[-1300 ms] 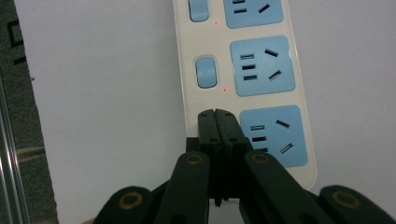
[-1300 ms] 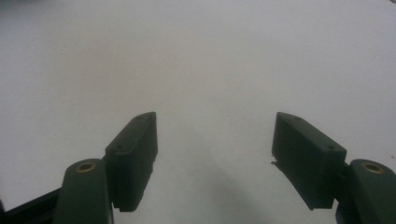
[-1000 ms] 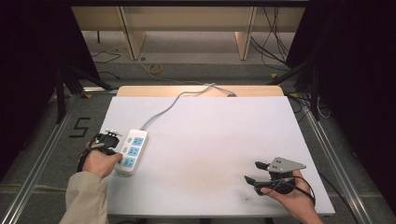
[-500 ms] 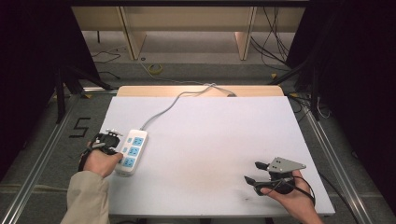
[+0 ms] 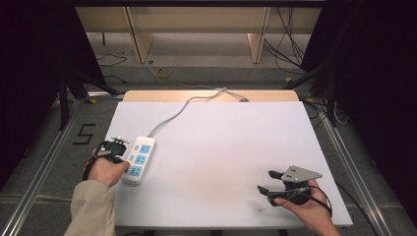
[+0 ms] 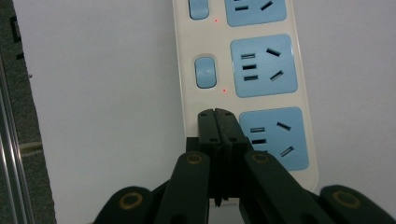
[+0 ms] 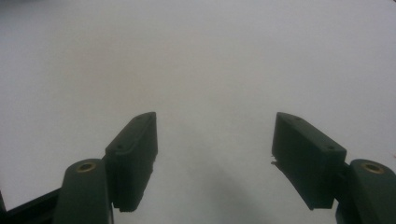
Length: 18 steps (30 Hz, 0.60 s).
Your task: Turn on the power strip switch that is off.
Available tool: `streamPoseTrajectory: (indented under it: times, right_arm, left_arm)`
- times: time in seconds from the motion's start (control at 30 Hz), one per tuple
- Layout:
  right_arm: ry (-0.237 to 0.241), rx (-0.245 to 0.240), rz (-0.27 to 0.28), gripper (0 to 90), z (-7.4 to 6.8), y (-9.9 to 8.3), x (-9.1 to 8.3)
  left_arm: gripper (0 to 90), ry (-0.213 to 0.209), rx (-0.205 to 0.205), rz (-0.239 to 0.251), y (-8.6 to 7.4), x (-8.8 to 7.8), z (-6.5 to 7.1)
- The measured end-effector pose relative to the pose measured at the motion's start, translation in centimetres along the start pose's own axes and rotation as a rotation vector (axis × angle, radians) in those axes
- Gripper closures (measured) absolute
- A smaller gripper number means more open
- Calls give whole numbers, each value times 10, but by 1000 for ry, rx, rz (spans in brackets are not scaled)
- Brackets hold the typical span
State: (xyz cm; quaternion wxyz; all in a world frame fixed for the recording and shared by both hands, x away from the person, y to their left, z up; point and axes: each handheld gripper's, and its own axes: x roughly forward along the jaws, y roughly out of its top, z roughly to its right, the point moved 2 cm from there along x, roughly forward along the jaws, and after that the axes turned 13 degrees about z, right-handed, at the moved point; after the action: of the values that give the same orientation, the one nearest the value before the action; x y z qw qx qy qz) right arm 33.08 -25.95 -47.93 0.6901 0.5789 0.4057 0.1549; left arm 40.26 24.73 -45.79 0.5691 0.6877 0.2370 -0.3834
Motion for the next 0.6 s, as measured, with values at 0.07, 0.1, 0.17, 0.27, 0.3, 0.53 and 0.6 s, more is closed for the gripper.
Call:
streamPoseTrajectory:
  times: [0.07,0.1,0.17,0.27,0.3,0.53,0.6]
  right_arm:
    - [1,-1,0,322,0,0,0]
    - [1,-1,0,322,0,0,0]
    - [1,-1,0,322,0,0,0]
    - [1,-1,0,322,0,0,0]
    - [1,-1,0,321,0,0,0]
    - [2,-2,0,322,0,0,0]
    - [2,-2,0,322,0,0,0]
  left_arm:
    - [898,0,0,-1,0,0,0]
    - [898,-2,-1,-2,0,0,0]
    - [898,-4,-3,-5,0,0,0]
    - [898,-6,-5,-6,0,1,-1]
    - [898,-5,-3,-6,0,1,0]
    - [899,0,5,-17,1,1,0]
    - [898,1,6,-21,2,2,0]
